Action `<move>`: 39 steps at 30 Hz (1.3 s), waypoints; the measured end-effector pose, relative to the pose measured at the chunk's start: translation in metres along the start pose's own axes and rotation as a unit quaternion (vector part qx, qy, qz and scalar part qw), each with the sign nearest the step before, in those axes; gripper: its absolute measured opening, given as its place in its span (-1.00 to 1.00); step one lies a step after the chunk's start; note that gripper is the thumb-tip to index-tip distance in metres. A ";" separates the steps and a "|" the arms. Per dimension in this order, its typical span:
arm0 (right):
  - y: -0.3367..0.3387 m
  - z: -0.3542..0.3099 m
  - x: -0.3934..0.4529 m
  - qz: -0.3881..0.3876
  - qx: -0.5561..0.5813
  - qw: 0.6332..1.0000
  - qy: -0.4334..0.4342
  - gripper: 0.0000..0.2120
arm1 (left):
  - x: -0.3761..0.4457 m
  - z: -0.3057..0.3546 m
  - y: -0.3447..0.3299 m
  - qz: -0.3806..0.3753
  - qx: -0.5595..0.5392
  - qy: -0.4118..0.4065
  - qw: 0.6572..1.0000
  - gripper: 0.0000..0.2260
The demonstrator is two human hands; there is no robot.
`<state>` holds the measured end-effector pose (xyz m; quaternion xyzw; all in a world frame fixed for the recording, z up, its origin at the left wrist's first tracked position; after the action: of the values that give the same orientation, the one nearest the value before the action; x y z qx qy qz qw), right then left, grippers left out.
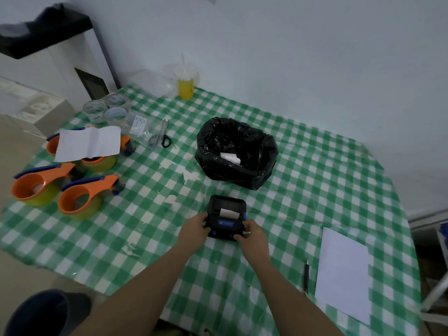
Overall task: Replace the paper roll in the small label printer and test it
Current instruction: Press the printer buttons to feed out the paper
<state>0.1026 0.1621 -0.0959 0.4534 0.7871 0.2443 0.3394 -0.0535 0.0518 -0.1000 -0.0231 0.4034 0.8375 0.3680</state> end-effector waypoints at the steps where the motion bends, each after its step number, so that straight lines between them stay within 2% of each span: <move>1: 0.000 0.000 0.000 0.000 -0.002 1.000 0.001 -0.70 | 0.000 0.000 0.000 0.001 0.003 -0.001 1.000 -0.63; 20: -0.001 0.003 -0.002 0.008 -0.004 1.000 0.011 -0.63 | -0.001 -0.002 -0.001 -0.003 0.021 -0.009 1.000 -0.63; 39: 0.002 -0.002 -0.003 -0.002 -0.015 1.000 0.027 -0.71 | 0.000 0.000 0.001 -0.010 0.021 -0.014 1.000 -0.62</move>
<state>0.1029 0.1604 -0.0921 0.4401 0.7929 0.2679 0.3253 -0.0537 0.0515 -0.0994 -0.0074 0.4151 0.8256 0.3821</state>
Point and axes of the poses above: each hand's wrist, its own x-axis towards the middle knuckle, its own y-axis out of the back of the hand, z = x × y, the point moved 10 cm from there along x, towards the middle knuckle, and after that the axes turned 9 degrees about z, right-handed, at the moved point
